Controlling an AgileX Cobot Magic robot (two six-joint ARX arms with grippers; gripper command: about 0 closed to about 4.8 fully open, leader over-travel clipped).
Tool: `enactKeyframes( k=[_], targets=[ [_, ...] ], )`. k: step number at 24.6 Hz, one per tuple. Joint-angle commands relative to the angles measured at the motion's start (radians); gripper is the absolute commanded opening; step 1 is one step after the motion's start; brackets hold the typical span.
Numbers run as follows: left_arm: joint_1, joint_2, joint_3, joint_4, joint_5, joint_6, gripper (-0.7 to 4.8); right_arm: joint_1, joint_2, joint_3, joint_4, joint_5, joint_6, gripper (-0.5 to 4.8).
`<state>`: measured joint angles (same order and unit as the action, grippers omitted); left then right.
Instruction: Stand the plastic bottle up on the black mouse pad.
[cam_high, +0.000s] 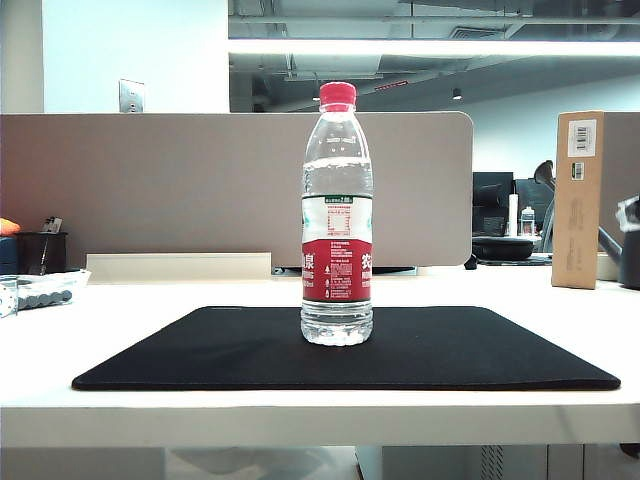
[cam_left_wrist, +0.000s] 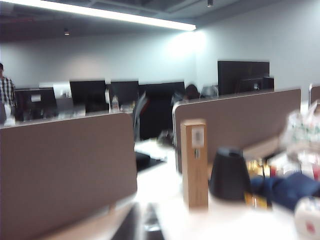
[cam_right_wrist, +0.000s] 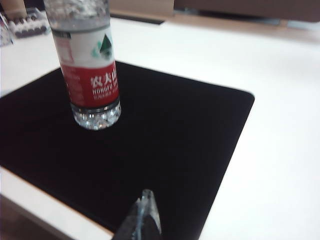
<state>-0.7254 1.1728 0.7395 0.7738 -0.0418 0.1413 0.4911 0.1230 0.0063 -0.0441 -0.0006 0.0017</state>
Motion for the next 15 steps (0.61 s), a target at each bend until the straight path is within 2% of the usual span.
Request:
enactKeyframes(
  k=[1,4,5,6,9,15],
  targets=[
    [0.002,-0.150,-0.002,-0.365,-0.005,-0.024,-0.05,0.001,-0.025,-0.005,0.011,0.002,-0.002,-0.01],
    [-0.005,-0.290,-0.002,-0.615,0.002,-0.102,-0.05,0.001,-0.046,-0.005,0.011,0.001,-0.002,-0.01],
    [-0.010,-0.371,-0.002,-0.752,0.004,-0.117,-0.05,0.001,-0.056,-0.005,0.011,0.001,-0.002,-0.01],
    [-0.012,-0.417,-0.002,-0.824,0.002,-0.117,-0.05,0.000,-0.061,-0.005,0.011,0.002,-0.002,-0.01],
    [-0.013,-0.519,-0.002,-0.962,0.002,-0.138,-0.05,0.000,-0.079,-0.005,0.011,0.001,-0.002,-0.01],
    [-0.013,-0.667,-0.002,-1.131,0.004,-0.159,-0.05,0.000,-0.125,-0.005,0.015,0.001,-0.002,-0.01]
  ],
)
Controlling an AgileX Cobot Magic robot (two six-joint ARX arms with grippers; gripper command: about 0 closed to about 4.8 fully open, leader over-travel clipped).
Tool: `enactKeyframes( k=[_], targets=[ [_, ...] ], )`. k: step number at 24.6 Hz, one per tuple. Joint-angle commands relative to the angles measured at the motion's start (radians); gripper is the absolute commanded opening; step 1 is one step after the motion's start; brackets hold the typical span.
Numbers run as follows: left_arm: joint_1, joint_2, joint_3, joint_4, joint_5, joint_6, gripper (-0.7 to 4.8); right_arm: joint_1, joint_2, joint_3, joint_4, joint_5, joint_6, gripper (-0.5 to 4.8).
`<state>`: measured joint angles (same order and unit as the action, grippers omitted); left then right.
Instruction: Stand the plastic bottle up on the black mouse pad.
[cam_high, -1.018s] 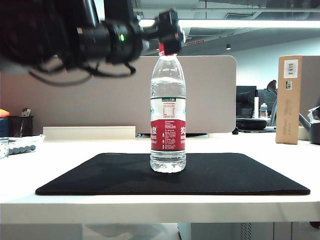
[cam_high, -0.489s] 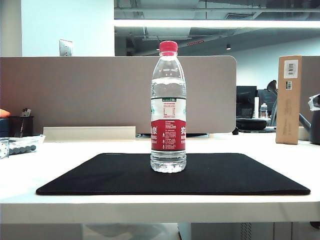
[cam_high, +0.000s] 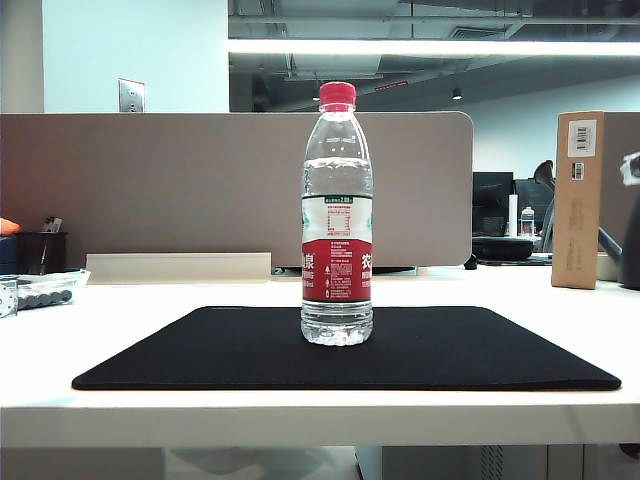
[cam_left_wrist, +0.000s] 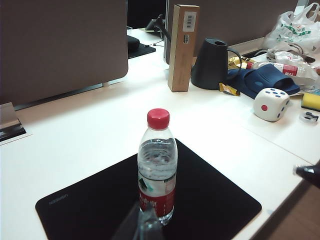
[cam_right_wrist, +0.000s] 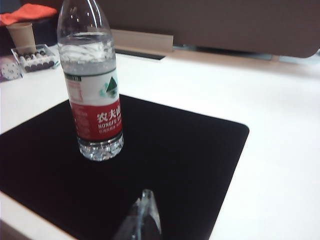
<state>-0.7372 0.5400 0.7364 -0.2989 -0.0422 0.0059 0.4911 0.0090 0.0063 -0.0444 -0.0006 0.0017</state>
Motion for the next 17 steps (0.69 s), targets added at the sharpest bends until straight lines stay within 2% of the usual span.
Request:
enactKeyframes(
  k=[1,2,6,13,17],
  targets=[
    [-0.001,-0.066,0.001,-0.105,0.005,-0.048,-0.05,0.000,-0.011,-0.005,0.016,0.002,-0.002,-0.01],
    [-0.001,-0.090,0.001,-0.148,0.027,-0.071,-0.05,-0.003,-0.011,-0.005,0.016,0.001,-0.002,-0.01],
    [0.000,-0.121,0.001,-0.200,0.046,-0.073,-0.05,-0.055,-0.011,-0.005,0.015,-0.002,-0.002,-0.01],
    [0.000,-0.127,0.001,-0.202,0.046,-0.074,-0.05,-0.246,-0.011,-0.005,0.015,-0.001,-0.002,-0.01],
    [0.000,-0.127,0.001,-0.202,0.046,-0.073,-0.05,-0.304,-0.011,-0.005,0.015,0.005,-0.003,-0.01]
  ],
)
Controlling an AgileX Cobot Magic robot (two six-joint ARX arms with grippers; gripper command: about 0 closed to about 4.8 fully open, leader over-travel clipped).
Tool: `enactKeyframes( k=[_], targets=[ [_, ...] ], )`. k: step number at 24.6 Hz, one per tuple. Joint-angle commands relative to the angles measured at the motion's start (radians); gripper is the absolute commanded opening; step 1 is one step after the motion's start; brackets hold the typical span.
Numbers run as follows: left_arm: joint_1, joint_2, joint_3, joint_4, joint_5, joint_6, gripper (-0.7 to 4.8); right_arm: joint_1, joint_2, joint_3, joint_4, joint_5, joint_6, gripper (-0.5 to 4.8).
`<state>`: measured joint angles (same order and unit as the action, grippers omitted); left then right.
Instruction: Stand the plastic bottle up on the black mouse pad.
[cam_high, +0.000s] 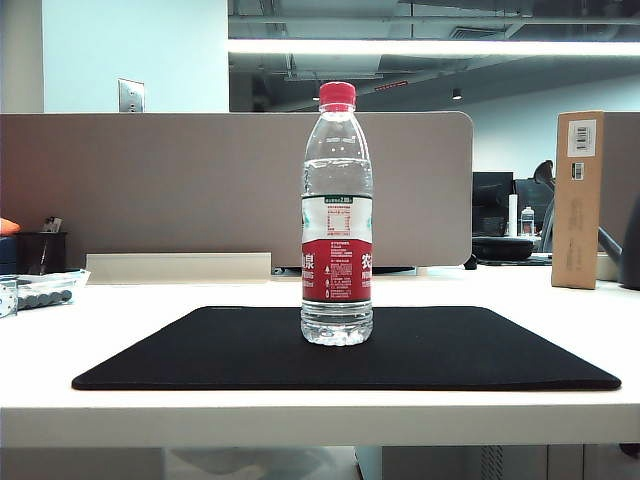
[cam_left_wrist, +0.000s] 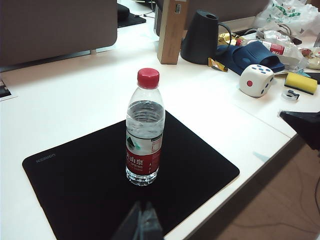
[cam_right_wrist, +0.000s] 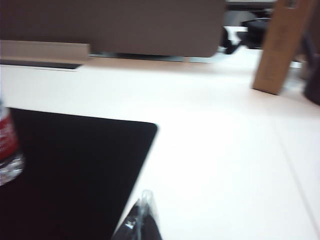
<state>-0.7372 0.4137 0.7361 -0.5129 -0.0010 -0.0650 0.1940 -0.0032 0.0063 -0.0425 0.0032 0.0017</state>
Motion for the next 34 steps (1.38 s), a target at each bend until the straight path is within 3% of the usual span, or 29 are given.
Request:
enactKeyframes(
  k=[1,20,24,28,34],
  targets=[
    [0.000,-0.001,0.002,0.012,0.005,-0.002,-0.05,-0.010,0.001,-0.005,0.013,0.001,-0.002,-0.01],
    [0.012,-0.001,0.002,0.012,0.006,-0.003,-0.05,-0.134,0.001,-0.005,0.013,-0.003,-0.002,-0.01],
    [0.148,-0.001,0.002,0.013,0.028,-0.002,-0.05,-0.179,0.001,-0.005,0.013,-0.002,-0.002,-0.01],
    [0.369,-0.001,0.002,0.013,0.027,-0.002,-0.05,-0.183,0.001,-0.005,0.013,-0.003,-0.002,-0.01],
    [0.523,-0.003,0.002,0.012,0.028,-0.002,-0.05,-0.183,0.001,-0.005,0.013,-0.003,-0.002,-0.01]
  ],
)
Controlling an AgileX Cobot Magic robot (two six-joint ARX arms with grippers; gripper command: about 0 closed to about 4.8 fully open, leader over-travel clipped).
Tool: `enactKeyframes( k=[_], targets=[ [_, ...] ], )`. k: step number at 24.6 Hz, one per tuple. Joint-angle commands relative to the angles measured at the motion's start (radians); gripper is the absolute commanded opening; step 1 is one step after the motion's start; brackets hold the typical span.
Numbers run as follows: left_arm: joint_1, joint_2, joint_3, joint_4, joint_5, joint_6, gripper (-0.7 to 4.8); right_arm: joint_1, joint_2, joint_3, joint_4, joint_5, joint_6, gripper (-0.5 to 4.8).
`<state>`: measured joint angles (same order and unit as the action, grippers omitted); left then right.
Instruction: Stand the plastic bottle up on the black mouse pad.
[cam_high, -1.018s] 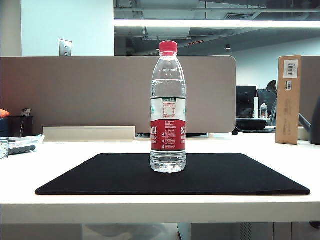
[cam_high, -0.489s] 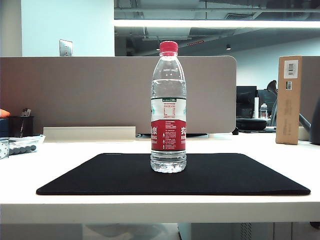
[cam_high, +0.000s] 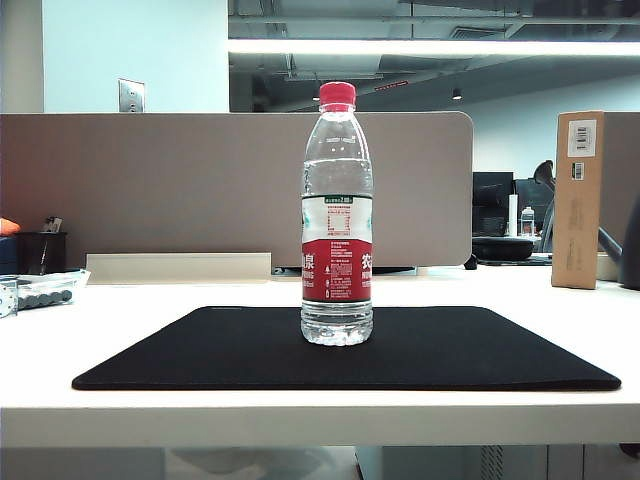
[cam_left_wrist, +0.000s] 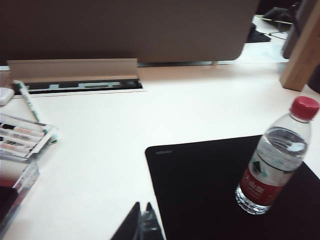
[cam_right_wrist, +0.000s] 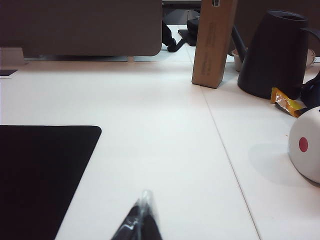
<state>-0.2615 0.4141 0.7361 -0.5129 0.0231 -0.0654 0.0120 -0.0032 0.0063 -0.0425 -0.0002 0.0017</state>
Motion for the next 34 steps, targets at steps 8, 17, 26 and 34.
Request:
enactKeyframes(
  k=[8,17,26,34],
  targets=[
    [0.281,-0.116,-0.018,0.024,-0.009,0.132,-0.05,-0.003,0.001,-0.005,0.013,0.001,-0.002,-0.01],
    [0.312,-0.405,-0.562,0.470,0.007,0.141,-0.04,-0.003,0.001,-0.005,0.013,0.001,-0.002,-0.01],
    [0.311,-0.412,-0.729,0.501,-0.001,0.006,-0.04,-0.002,0.002,-0.005,0.009,0.001,-0.002,-0.01],
    [0.310,-0.412,-0.729,0.524,-0.004,0.044,-0.04,-0.002,0.002,-0.005,0.009,0.001,-0.002,-0.01]
  ],
)
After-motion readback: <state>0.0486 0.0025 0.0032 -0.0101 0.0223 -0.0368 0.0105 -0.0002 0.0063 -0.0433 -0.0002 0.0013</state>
